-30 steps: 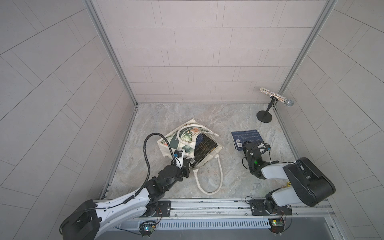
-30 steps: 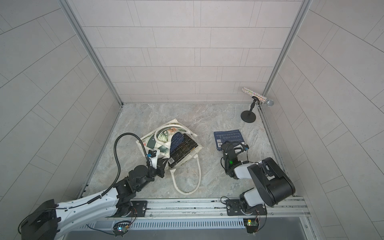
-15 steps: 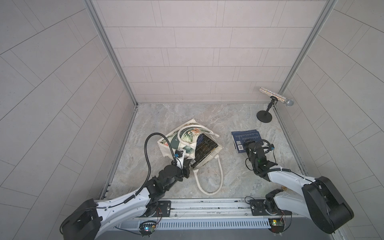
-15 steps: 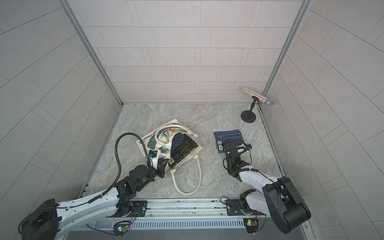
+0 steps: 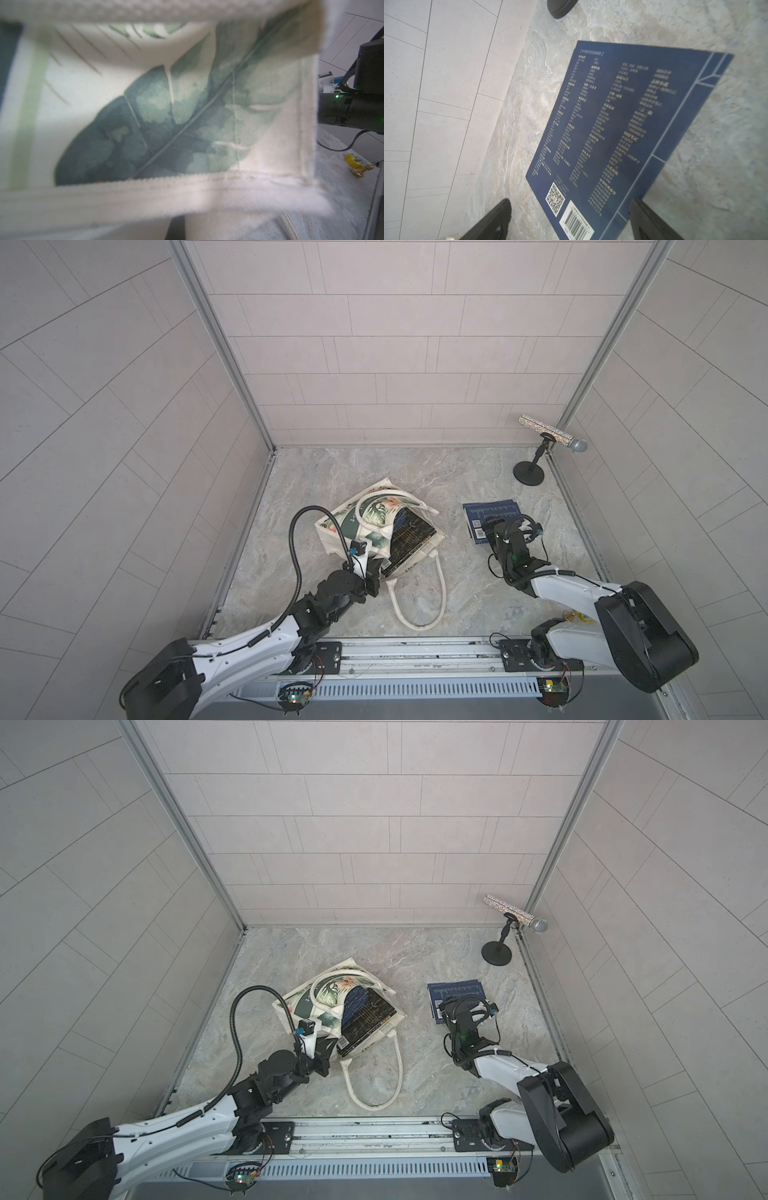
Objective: Take out the books from the canvas bag
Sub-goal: Place the book on the book, then pick up the book from the canvas bag.
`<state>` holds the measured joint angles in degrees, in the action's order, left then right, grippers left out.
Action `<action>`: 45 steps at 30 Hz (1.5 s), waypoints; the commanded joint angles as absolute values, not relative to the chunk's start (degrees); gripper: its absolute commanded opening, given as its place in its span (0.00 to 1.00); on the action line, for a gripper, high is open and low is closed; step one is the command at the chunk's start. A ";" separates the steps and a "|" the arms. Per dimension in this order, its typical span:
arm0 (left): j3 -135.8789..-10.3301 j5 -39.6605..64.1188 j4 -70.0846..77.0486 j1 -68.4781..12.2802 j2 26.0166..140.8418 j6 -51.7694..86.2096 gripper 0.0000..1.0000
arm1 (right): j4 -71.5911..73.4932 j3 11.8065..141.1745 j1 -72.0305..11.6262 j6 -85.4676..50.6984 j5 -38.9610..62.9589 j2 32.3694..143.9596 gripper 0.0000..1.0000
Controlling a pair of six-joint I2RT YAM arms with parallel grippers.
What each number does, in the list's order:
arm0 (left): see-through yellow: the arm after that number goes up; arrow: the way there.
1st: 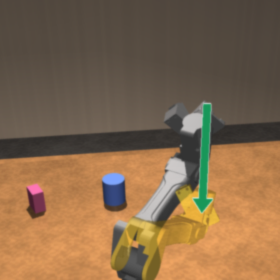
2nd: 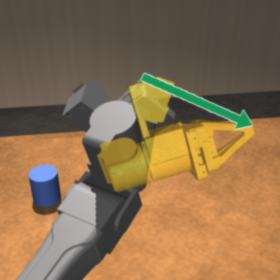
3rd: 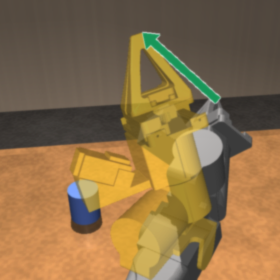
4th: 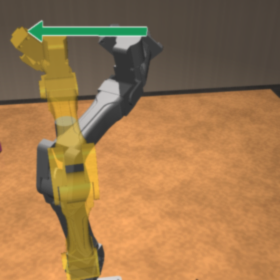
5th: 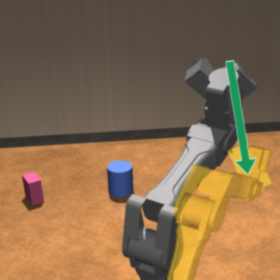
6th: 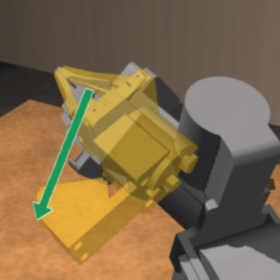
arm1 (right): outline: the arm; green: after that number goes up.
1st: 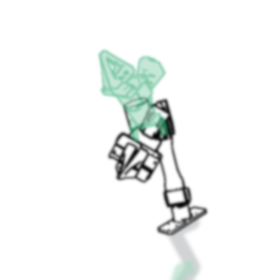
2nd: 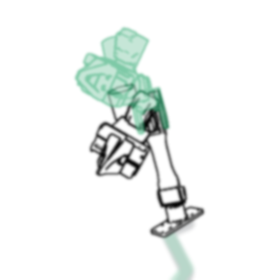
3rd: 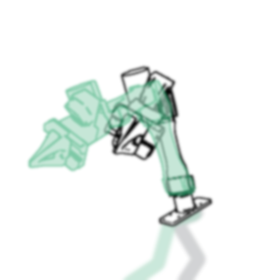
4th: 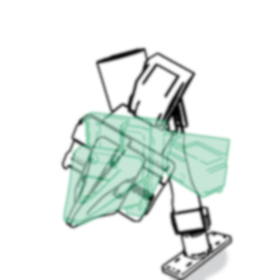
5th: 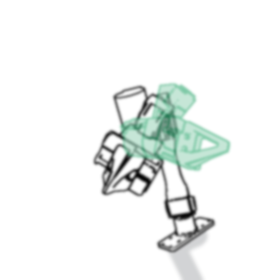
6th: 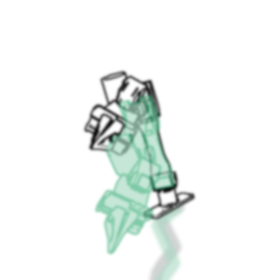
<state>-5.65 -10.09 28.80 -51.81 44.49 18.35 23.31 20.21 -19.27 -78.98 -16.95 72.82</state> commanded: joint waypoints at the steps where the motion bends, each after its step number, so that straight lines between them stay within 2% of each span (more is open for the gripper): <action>1: -7.40 -7.61 33.02 -51.84 43.91 17.24 0.00 | 25.80 19.99 -18.89 -76.28 -16.30 73.74 0.91; 4: -7.27 -7.35 32.99 -51.86 43.30 17.20 0.00 | 22.53 19.85 -19.06 -75.40 -14.36 70.47 0.92; 7: -7.29 -6.18 33.01 -51.86 43.11 16.81 0.00 | 11.09 22.69 -20.08 -71.52 -11.38 65.53 0.92; 11: -6.58 -3.97 34.18 -51.81 41.93 15.40 0.00 | 0.25 23.53 -26.84 -68.32 -15.45 55.48 0.89; 16: -6.24 -4.57 34.18 -51.85 41.43 15.56 0.00 | 0.83 21.97 -38.84 -66.81 -18.29 47.67 0.85; 21: -6.43 -3.35 35.09 -51.85 42.93 15.50 0.00 | 5.54 23.65 -48.95 -66.42 -16.40 51.66 0.82; 26: -6.46 -1.97 35.41 -51.85 43.08 15.29 0.00 | 10.75 25.97 -58.86 -63.17 -22.77 56.96 0.80; 34: -5.89 -1.08 35.50 -51.84 41.82 14.86 0.00 | 21.83 29.34 -63.09 -62.48 -22.22 70.58 0.78; 45: -5.92 -0.36 35.71 -51.83 41.94 14.87 0.00 | 32.32 32.17 -63.11 -62.95 -23.69 83.97 0.76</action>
<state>-5.34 -4.69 28.73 -51.40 43.48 15.81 28.25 31.59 -62.98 -62.76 -21.04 82.46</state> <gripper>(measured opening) 0.063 0.761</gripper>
